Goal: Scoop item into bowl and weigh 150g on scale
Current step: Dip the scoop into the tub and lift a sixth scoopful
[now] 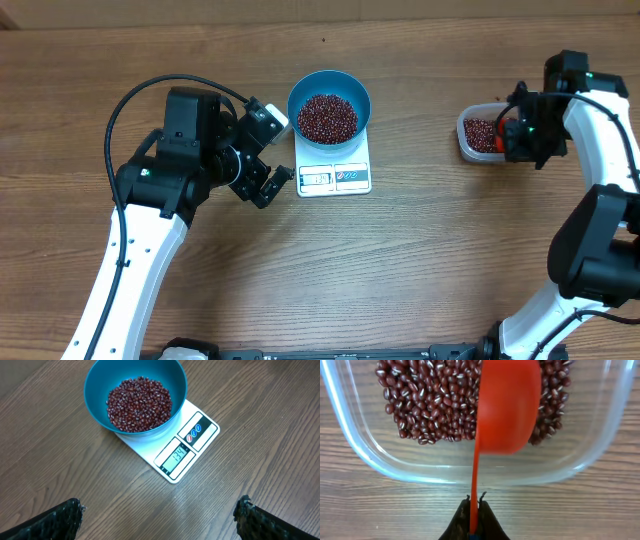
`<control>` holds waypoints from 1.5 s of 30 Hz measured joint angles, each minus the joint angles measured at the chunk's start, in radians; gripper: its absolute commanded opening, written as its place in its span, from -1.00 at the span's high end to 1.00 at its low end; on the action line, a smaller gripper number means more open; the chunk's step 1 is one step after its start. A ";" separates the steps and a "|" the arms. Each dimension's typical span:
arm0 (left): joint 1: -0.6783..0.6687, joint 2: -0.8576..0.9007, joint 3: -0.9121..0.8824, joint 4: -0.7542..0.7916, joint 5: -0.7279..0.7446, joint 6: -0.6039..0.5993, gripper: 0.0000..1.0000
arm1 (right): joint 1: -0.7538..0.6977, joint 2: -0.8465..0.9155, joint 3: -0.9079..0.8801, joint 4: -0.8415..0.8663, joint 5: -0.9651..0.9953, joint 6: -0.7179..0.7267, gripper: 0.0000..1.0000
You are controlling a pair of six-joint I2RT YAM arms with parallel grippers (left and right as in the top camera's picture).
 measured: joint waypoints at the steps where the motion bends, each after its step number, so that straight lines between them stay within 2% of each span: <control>1: 0.000 0.000 0.000 0.000 0.000 0.000 -0.99 | 0.000 0.000 0.010 -0.003 0.001 0.004 0.93; 10: 0.000 0.000 0.000 0.000 0.000 0.000 -0.99 | 0.000 0.000 0.048 0.001 -0.019 0.018 0.93; 19: 0.000 0.000 0.000 0.000 0.000 0.000 -0.99 | 0.000 0.000 0.048 -0.003 -0.094 -0.030 0.93; 45: 0.000 0.000 0.000 0.000 0.000 0.000 -0.99 | 0.000 0.069 0.048 0.024 -0.116 -0.083 0.93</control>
